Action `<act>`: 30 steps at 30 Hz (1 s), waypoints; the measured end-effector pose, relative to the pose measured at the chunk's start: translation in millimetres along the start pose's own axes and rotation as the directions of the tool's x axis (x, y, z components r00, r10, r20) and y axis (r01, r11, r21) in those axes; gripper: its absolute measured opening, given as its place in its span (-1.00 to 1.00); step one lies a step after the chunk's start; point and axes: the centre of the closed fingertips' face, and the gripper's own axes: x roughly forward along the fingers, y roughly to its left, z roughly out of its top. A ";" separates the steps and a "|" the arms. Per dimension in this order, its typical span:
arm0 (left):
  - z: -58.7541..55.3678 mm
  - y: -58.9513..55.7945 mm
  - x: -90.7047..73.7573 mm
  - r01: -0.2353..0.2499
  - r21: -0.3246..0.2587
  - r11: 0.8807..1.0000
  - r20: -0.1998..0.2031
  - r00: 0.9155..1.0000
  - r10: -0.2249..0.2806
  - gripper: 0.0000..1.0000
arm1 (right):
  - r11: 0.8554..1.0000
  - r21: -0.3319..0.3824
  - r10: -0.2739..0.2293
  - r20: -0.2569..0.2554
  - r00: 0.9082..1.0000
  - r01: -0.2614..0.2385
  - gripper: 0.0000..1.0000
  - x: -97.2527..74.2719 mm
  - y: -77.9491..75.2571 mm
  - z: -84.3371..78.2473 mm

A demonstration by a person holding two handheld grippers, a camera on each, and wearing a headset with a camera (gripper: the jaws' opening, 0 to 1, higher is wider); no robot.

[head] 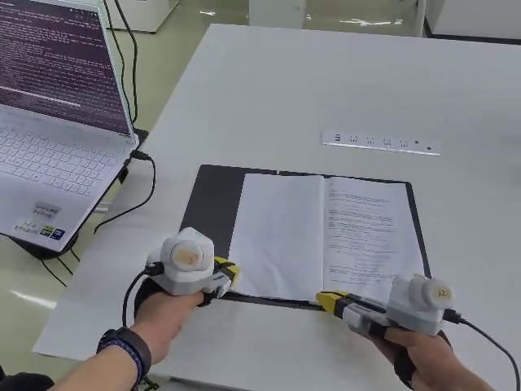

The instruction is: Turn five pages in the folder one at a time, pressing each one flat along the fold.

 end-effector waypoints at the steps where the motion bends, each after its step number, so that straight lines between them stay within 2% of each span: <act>1: 0.5 0.0 -0.2 -0.001 0.005 1.000 0.003 1.000 0.001 -0.87 | 1.000 -0.003 -0.003 0.000 1.000 0.003 -0.92 -1.5 -0.3 -0.6; 8: 3.8 -10.0 -6.5 0.014 0.019 1.000 0.015 1.000 -0.014 -0.76 | 0.999 -0.008 -0.040 0.000 0.999 0.040 -0.76 -16.7 -5.1 1.1; 14: 6.4 -19.9 -12.4 0.018 0.008 1.000 0.027 0.999 -0.018 -0.65 | 0.998 -0.014 -0.069 0.025 0.997 0.069 -0.60 -30.8 -10.0 9.1; 17: 14.4 -23.6 -17.0 0.025 0.019 1.000 0.042 0.999 -0.026 -0.58 | 0.996 -0.029 -0.082 0.033 0.996 0.083 -0.52 -38.8 -12.2 14.8; 23: 32.8 -22.5 -27.9 0.010 0.029 1.000 0.082 0.997 -0.012 -0.48 | 0.990 -0.071 -0.115 0.054 0.992 0.119 -0.33 -55.6 -17.3 31.0; 30: 44.2 -19.5 -44.8 0.007 0.049 0.999 0.094 0.995 -0.012 -0.33 | 0.982 -0.115 -0.140 0.087 0.986 0.149 -0.25 -77.6 -21.5 46.7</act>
